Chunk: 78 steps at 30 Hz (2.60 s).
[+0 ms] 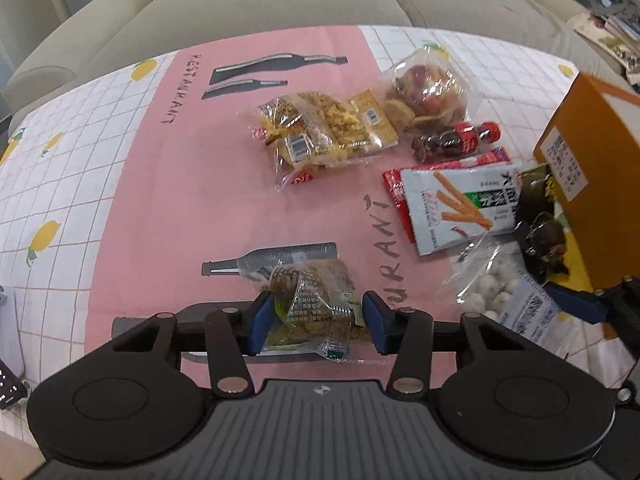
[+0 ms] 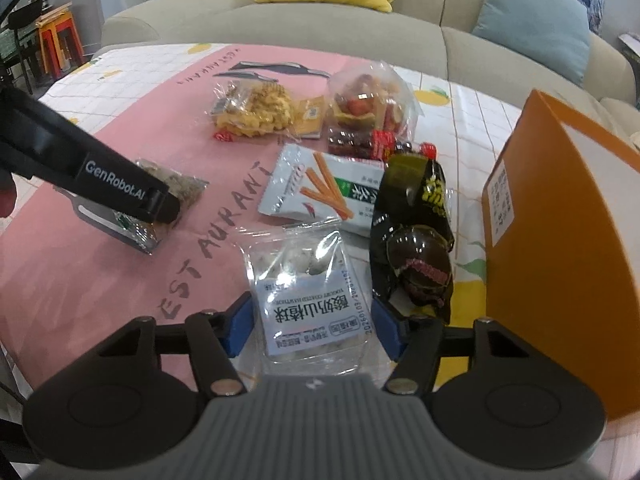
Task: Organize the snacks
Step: 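Grasp the small clear bag of brown nut snack with the left gripper, then grasp the white bag of white balls with the right gripper while the left lifts its bag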
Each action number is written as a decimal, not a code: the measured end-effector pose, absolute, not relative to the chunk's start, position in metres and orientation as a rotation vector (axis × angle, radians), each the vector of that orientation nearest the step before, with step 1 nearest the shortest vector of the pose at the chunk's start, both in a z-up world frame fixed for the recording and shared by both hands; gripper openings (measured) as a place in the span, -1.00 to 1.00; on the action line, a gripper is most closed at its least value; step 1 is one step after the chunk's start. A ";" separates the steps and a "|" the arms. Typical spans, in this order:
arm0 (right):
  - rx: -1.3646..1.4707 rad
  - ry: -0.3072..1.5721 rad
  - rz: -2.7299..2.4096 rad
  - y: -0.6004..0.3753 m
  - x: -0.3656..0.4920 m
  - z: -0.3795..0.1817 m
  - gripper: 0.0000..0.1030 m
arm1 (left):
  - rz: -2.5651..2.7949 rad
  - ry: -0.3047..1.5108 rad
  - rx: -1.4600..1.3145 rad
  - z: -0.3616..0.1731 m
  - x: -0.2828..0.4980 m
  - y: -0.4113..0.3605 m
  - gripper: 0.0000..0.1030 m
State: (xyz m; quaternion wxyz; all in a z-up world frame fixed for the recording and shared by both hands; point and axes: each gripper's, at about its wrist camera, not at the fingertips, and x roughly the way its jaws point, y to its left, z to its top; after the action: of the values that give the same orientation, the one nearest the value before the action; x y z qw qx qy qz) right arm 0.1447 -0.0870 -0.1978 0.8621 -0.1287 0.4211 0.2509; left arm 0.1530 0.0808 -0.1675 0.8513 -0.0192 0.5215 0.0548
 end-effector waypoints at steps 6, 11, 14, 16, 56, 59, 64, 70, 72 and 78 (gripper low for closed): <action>-0.304 0.809 0.537 -0.087 0.134 -0.184 0.18 | 0.116 1.066 -0.086 -0.148 0.141 0.082 -0.06; -0.264 0.772 0.529 -0.095 0.131 -0.171 0.17 | 0.108 1.032 -0.126 -0.134 0.132 0.085 -0.61; -0.246 0.781 0.517 -0.100 0.131 -0.168 0.17 | 0.107 1.033 -0.123 -0.132 0.130 0.086 -0.63; -0.229 0.795 0.514 -0.102 0.130 -0.168 0.17 | 0.095 1.043 -0.126 -0.134 0.128 0.086 -0.62; -0.281 0.964 0.496 -0.090 0.139 -0.207 0.17 | 0.225 1.160 -0.232 -0.188 0.133 0.087 -0.07; -0.287 0.959 0.498 -0.089 0.137 -0.207 0.13 | 0.232 1.142 -0.234 -0.184 0.130 0.087 -0.09; -0.236 0.962 0.493 -0.095 0.139 -0.199 0.11 | 0.227 1.115 -0.265 -0.171 0.124 0.089 -0.11; -0.115 0.922 0.474 -0.113 0.137 -0.171 0.11 | 0.209 1.073 -0.291 -0.152 0.120 0.088 -0.12; -0.085 0.903 0.474 -0.118 0.136 -0.161 0.11 | 0.195 1.050 -0.307 -0.144 0.117 0.089 -0.13; -0.020 0.845 0.457 -0.136 0.135 -0.126 0.11 | 0.132 0.971 -0.337 -0.117 0.110 0.083 -0.15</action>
State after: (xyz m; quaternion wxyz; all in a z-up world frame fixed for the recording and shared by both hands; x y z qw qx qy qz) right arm 0.1354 -0.1359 -0.1263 0.8868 -0.0095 0.4064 0.2198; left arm 0.1098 0.0830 -0.1175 0.8688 -0.1613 0.4639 0.0631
